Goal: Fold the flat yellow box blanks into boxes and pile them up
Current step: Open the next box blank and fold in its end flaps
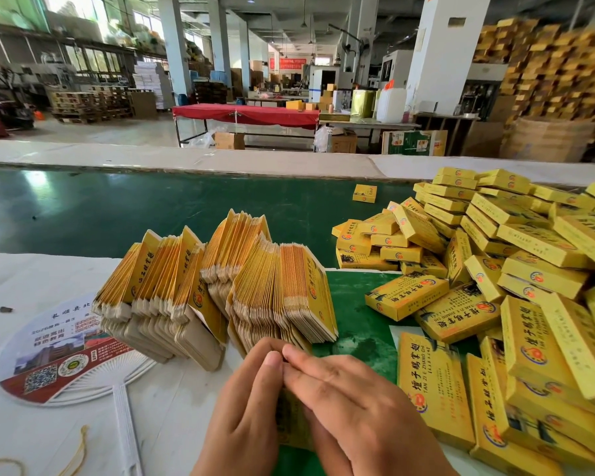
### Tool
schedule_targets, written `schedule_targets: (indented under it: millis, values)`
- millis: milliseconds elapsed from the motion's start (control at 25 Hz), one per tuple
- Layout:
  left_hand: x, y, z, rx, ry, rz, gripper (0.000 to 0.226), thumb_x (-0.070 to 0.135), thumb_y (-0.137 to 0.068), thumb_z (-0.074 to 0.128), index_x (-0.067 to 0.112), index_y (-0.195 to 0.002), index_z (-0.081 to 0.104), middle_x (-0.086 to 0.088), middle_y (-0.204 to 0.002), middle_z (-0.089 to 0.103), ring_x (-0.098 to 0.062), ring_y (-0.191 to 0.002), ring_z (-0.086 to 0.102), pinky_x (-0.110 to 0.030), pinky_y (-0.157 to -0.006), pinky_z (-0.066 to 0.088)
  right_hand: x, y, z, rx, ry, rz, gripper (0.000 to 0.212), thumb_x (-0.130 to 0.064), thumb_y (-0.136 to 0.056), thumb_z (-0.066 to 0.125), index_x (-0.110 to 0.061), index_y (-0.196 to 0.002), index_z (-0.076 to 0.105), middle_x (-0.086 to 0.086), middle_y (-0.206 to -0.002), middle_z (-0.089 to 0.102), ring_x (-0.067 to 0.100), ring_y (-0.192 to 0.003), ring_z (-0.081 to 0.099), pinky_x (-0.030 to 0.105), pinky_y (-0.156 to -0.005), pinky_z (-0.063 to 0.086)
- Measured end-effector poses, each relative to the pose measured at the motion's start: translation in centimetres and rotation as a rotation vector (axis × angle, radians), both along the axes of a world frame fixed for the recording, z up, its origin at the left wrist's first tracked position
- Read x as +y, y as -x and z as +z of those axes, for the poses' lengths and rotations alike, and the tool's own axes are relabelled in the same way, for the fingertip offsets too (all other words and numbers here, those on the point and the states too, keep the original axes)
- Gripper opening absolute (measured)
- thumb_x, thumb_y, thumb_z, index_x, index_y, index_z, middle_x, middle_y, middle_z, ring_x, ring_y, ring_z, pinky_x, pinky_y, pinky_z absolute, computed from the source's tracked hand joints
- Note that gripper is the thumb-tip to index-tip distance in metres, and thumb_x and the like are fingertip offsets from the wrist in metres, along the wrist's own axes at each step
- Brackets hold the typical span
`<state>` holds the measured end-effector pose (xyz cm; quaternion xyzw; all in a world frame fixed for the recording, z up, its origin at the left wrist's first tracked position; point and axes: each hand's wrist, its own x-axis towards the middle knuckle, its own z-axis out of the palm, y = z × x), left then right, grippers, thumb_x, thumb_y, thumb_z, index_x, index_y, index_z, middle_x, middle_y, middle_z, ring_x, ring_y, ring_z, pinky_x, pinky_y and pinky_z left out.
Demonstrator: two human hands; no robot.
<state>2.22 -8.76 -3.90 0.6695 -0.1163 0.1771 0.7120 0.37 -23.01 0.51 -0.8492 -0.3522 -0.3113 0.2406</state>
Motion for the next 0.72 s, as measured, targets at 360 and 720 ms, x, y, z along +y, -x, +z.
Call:
schedule_targets:
  millis: [360, 720]
  values:
    - [0.5, -0.3, -0.1, 0.06, -0.011, -0.015, 0.049, 0.076, -0.071, 0.059, 0.031, -0.086, 0.074, 0.001, -0.064, 0.066, -0.003, -0.06, 0.06, -0.025, -0.058, 0.043, -2.3, -1.5, -1.0, 0.194, -0.367, -0.042, 0.026, -0.039, -0.081, 0.067, -0.03, -0.105, 0.071, -0.017, -0.089, 0.073, -0.003, -0.074, 0.067, 0.014, -0.061, 0.055]
    - [1.6, -1.5, -1.4, 0.215, -0.039, -0.297, 0.042, 0.048, -0.064, 0.079, 0.009, -0.079, 0.073, -0.017, -0.075, 0.073, -0.028, -0.068, 0.071, -0.021, -0.056, 0.051, -2.7, -1.6, 0.4, -0.034, -0.108, -0.148, 0.028, -0.045, -0.082, 0.061, -0.032, -0.107, 0.068, -0.014, -0.11, 0.068, 0.0, -0.104, 0.061, 0.015, -0.086, 0.052]
